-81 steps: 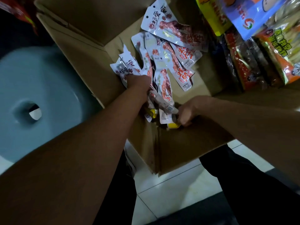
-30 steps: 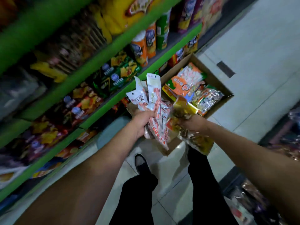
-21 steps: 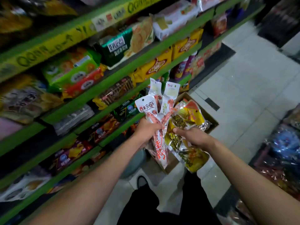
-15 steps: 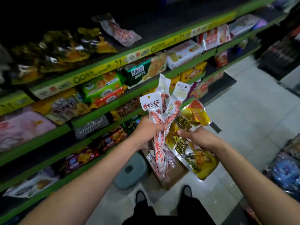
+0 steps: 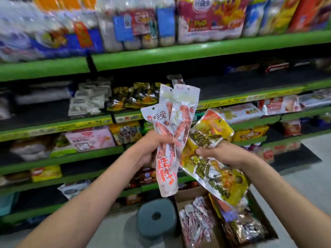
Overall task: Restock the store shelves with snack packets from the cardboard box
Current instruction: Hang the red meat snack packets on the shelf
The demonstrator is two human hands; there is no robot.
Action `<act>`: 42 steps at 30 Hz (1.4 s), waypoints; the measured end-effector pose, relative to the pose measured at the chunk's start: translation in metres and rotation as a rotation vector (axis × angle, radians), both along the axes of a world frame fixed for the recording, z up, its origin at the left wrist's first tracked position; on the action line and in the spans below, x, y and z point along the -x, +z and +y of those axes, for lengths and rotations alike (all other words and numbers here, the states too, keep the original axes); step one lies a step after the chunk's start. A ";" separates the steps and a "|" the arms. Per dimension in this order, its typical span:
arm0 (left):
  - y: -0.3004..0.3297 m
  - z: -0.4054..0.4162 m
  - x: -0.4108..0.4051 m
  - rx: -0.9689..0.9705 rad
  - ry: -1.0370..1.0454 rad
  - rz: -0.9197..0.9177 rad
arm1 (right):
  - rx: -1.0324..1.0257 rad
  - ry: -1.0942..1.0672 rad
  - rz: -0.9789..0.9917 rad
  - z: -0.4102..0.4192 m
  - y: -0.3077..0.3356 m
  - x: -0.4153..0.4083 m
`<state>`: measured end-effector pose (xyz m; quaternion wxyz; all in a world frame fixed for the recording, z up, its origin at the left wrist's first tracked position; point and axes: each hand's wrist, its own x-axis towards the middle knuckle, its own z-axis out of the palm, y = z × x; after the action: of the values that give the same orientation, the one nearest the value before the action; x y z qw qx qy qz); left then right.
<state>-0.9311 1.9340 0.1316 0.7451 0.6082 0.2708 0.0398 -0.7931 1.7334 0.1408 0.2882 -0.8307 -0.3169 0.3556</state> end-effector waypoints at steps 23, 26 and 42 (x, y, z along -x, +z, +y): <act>0.025 0.098 0.103 0.064 0.413 0.102 | -0.141 0.399 -0.020 0.165 0.009 0.051; 0.021 0.130 0.107 0.126 0.396 0.146 | -0.150 0.420 -0.024 0.191 0.012 0.058; 0.024 0.263 0.138 0.212 0.396 0.031 | -0.265 0.194 0.101 0.253 0.029 0.082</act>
<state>-1.0690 2.1967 0.1557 0.7782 0.4620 0.3990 0.1474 -0.8751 1.9866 0.1696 0.3750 -0.7320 -0.4249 0.3782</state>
